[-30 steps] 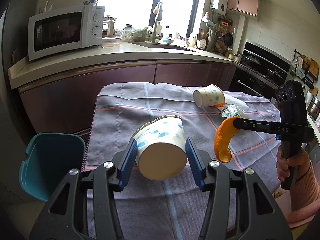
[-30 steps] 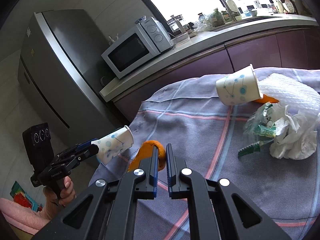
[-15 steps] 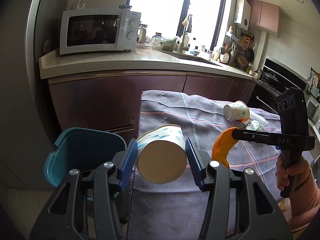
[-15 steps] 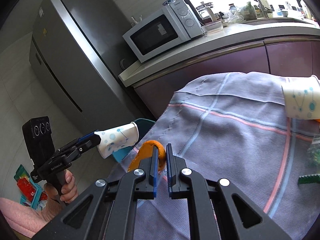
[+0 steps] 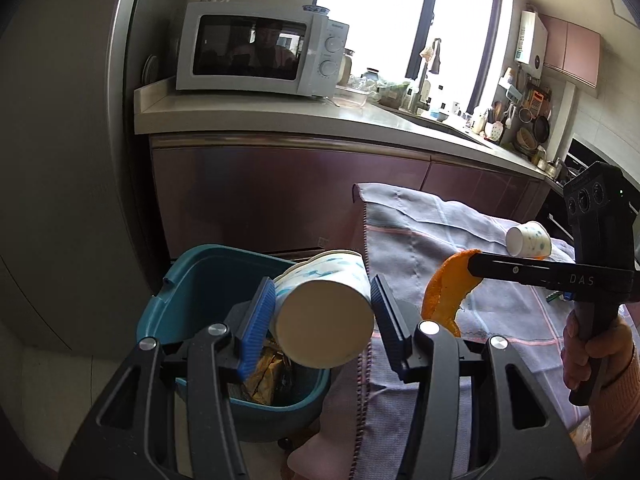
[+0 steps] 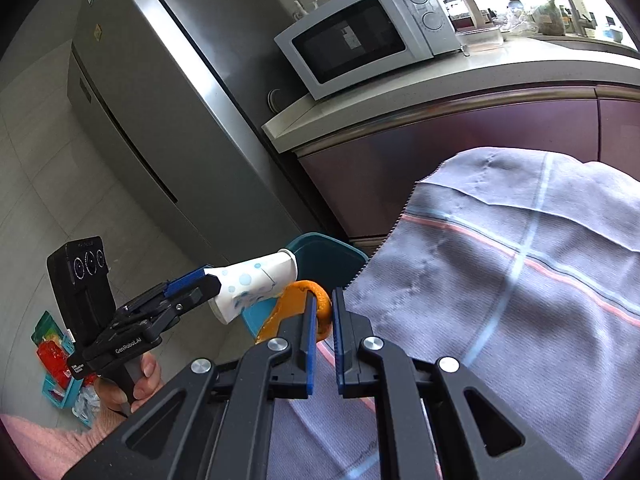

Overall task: Collect trash
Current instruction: 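Carry the paper cup and orange peel to the teal bin and release them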

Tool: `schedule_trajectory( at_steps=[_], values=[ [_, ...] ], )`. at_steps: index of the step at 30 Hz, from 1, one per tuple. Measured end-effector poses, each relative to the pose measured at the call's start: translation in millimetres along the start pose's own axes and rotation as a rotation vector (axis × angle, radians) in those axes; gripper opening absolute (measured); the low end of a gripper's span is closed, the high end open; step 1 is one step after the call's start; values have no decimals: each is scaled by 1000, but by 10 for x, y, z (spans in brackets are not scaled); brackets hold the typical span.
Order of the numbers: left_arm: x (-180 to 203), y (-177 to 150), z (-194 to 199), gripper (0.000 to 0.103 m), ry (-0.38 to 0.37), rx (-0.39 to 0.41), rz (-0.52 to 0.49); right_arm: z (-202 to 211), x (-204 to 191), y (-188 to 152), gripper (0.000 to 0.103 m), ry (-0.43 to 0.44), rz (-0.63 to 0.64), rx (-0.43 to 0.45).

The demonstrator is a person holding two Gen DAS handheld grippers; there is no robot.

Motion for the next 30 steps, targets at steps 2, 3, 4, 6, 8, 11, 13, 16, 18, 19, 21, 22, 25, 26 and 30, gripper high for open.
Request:
schedule_trajectory(
  at_steps=[2,3,4,6,8,11,13,16,18,19,21,22,25,26,30],
  values=[
    [-116,-29,-59,49,16,-12,20,-136,-46,46,7,-2,12,-19],
    [-173,-48,-94,49,26,-18,26,-198,-70,67,7,-1,18,-30],
    [-222,-62,-122,49,35,-23,31,-270,-90,91,7,-3,23,-41],
    [-325,-90,-187,49,52,-34,43,-407,-128,120,7,-9,32,-62],
    [-412,-105,-259,49,75,-45,48,-543,-157,128,7,-13,37,-87],
    [-528,-143,-364,49,99,-63,57,-748,-196,126,7,-30,47,-125],
    [-593,-160,-430,49,108,-73,63,-886,-218,113,7,-37,47,-152],
    [-676,-183,-536,49,119,-91,72,-1053,-233,85,7,-57,51,-191],
    [-717,-212,-595,49,127,-102,77,-1128,-238,65,7,-69,49,-210],
    [-734,-228,-620,49,129,-107,80,-1165,-244,66,7,-71,51,-219],
    [-770,-251,-679,50,132,-118,86,-1217,-254,54,7,-79,58,-232],
    [-784,-264,-705,50,133,-122,89,-1238,-250,48,8,-82,60,-238],
    [-827,-288,-798,50,138,-139,102,-1308,-221,24,12,-93,51,-254],
    [-848,-296,-828,50,139,-146,114,-1325,-211,19,14,-98,48,-254],
    [-875,-342,-893,53,129,-166,142,-1286,-156,-2,15,-96,33,-243]
  ],
)
Point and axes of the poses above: each gripper's, at about its wrist camera, not at the fingertips, and z roughly against the way its jaws point, x to its right, y to its top, the point moved 5 cm from there along -z, roughly the way its jaws point, and after that the axes turned 2 degrees about -y, right-handed, at the moved point
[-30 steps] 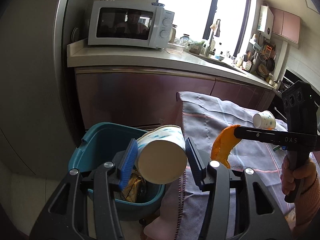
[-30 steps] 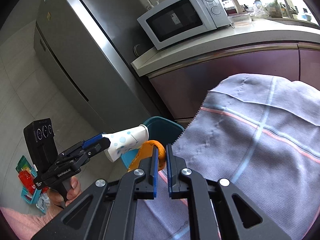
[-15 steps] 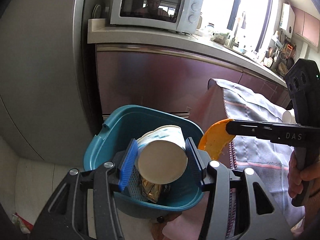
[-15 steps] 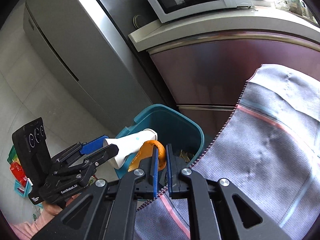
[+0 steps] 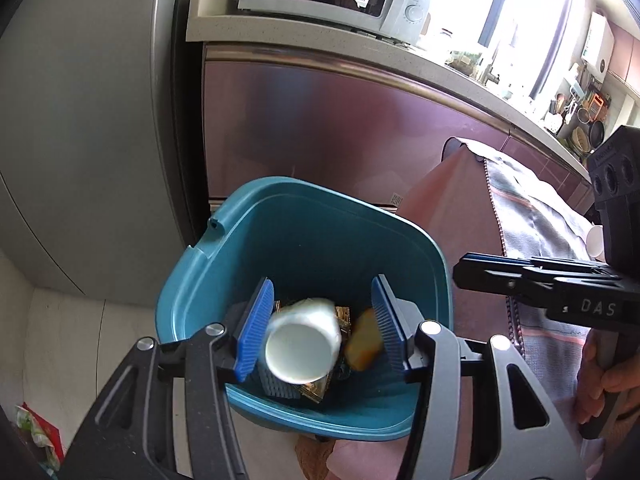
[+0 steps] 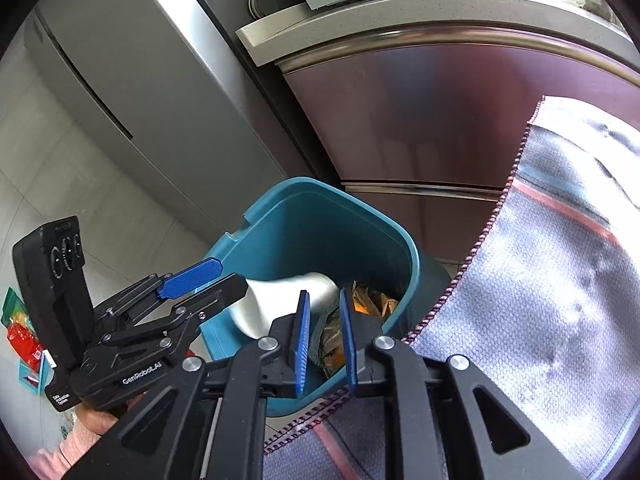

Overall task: Collect trash
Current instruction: 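Carry the paper cup and orange peel to the teal bin and release them, then move both tools back over the table toward the foam net and wrapper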

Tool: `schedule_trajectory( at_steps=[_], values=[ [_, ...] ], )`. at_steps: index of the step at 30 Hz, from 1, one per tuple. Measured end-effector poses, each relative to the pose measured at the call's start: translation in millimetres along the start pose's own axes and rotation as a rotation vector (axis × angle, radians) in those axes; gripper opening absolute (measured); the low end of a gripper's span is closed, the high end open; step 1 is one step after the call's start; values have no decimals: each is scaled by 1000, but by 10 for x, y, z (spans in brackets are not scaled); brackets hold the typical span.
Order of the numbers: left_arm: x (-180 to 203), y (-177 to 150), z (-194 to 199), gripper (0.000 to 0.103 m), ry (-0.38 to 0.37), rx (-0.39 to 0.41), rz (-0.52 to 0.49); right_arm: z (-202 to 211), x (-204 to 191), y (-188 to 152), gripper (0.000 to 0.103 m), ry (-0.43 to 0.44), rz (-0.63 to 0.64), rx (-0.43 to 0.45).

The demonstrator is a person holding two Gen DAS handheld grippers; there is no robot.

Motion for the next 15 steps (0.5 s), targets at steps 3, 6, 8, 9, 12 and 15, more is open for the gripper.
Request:
schedule_trajectory(
  at_steps=[3,6,8,9,12,15],
  values=[
    [27,-24,-16,53,1,-1,1,33,9,-17,16,9,-7,14],
    [90,-33,23,53,-1,15,-14,125,20,-69,17,21,-6,24],
    [146,-39,85,54,-11,27,-26,201,18,-109,18,28,3,35],
    [186,-33,121,54,-20,35,-35,259,21,-136,19,29,9,43],
    [321,-24,239,55,-47,62,-62,447,42,-201,23,30,19,76],
    [511,-14,350,55,-84,86,-94,696,104,-305,25,26,18,116]
  ],
)
Point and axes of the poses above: each gripper's, at about its wrist camera, not at the fingertips, and z roughly against the way its jaws point, x to its right, y to its top, the point moved 5 cm from there along -z, roughly the way its jaws point, and after that the axes turned 2 degrees about -y, right-handed, at the moved point
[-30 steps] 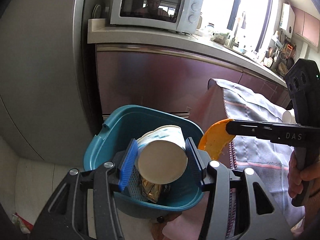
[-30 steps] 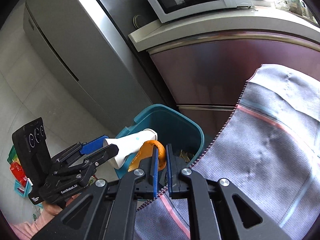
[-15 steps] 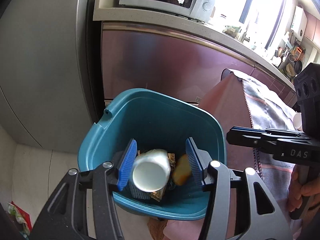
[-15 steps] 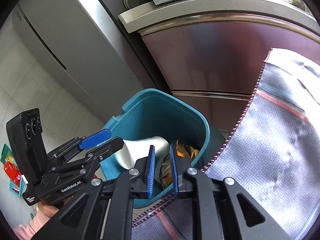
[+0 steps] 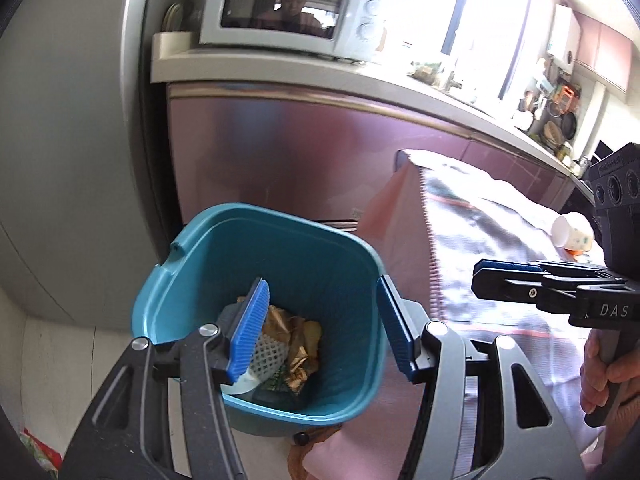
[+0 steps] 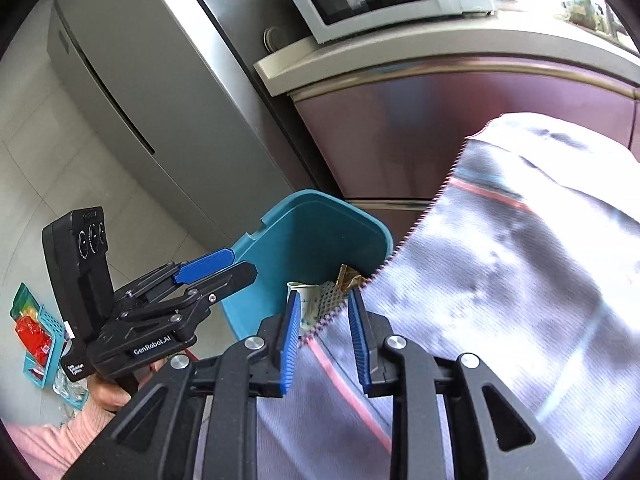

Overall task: Collect trash
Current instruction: 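Move both tools back over the table toward the foam net and wrapper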

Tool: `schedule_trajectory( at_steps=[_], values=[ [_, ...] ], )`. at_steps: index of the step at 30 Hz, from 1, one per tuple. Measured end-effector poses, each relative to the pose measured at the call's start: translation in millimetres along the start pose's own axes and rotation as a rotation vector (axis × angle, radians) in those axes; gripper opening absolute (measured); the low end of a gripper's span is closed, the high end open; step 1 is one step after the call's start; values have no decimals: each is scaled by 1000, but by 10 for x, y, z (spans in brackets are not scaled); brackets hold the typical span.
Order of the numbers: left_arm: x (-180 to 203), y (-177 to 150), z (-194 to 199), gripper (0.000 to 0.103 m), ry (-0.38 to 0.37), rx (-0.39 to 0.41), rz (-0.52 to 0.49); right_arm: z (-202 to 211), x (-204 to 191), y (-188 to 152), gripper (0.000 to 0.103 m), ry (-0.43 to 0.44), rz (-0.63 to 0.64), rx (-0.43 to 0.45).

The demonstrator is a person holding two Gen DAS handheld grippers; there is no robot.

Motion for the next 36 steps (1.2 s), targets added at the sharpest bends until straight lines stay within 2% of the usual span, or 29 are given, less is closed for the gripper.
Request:
schedule_trajectory(
  at_steps=[6,11,20,26,36],
  values=[
    [508,79,132,58,-107,37,-68,584,238,-211,30,-46,-30,92],
    [1031,97,142,59,-209,38,-131,1064,583,-451,31,-122,-100,159],
    [1966,-4,-16,59,-336,-14,-232,1866,1265,-830,31,-264,-224,259],
    [2633,-134,-114,59,-414,-53,-336,2347,1643,-1068,31,-336,-308,339],
    [3605,-433,-374,59,-507,-144,-485,2824,2350,-1355,33,-434,-468,418]
  ],
)
Point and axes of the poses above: each gripper's, at about its wrist camera, not at the fingertips, and z roughly against the way its jaws point, x to its right, y to its top, the point moved 5 cm from there along -z, roughly the way its jaws point, and after that the axes turned 2 degrees about -y, right-handed, at the moved point
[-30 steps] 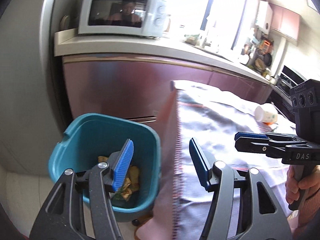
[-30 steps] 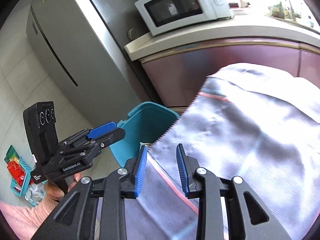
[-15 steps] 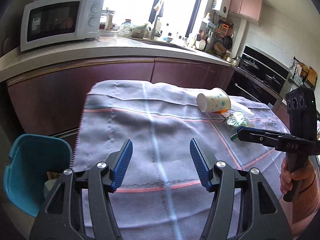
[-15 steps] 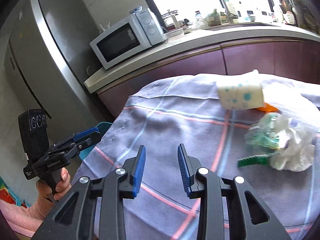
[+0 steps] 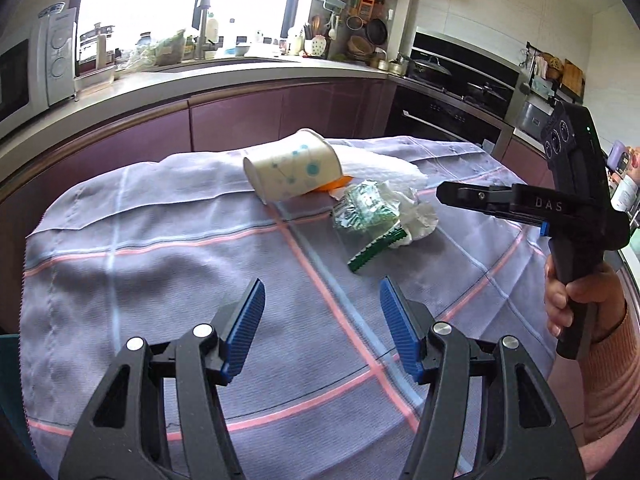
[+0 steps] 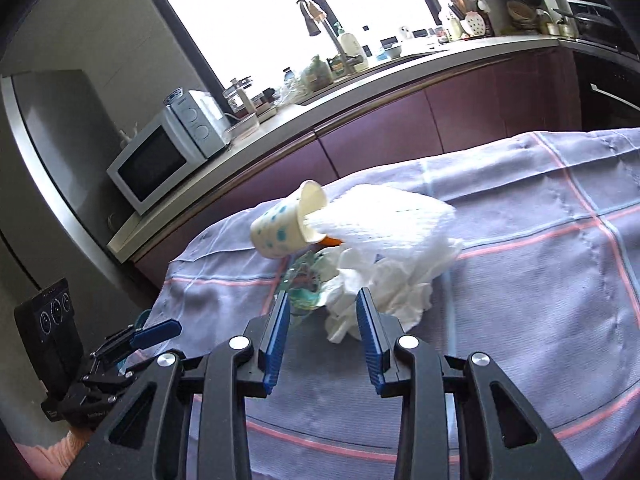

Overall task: Collect trash
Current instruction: 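Move both tools back over the table toward the foam net and wrapper, then grasp the clear plastic wrapper with the left tool while the right tool grasps the white foam net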

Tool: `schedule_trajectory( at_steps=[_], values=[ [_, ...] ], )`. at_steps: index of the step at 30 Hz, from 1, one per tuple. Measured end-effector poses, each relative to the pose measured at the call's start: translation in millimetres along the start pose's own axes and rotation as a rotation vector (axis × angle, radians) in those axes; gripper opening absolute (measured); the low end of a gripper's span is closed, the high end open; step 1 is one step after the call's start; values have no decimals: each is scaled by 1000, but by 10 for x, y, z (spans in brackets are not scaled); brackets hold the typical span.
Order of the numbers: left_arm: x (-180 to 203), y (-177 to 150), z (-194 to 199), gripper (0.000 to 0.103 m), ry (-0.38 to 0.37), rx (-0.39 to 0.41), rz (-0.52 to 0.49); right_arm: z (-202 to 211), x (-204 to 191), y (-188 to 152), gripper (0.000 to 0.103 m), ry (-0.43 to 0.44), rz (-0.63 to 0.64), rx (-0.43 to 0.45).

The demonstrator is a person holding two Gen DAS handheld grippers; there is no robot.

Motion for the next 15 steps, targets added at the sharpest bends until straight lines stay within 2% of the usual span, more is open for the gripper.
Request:
schedule_trajectory(
  at_steps=[7,15],
  values=[
    [227,136,-351,60,-32,-43,-17,-121,314,184,40,-23,-59,9],
    [385,233,-625,60,-22,-72,-36,-345,448,314,42,-1,-95,-11]
  ],
)
Point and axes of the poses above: each gripper's, at about its wrist camera, not at the fingertips, and z roughly against the way its jaws point, x to its right, y to its top, the point moved 5 cm from there along -z, roughly the way its jaws point, and after that the axes turned 2 degrees about -y, right-handed, at the moved point
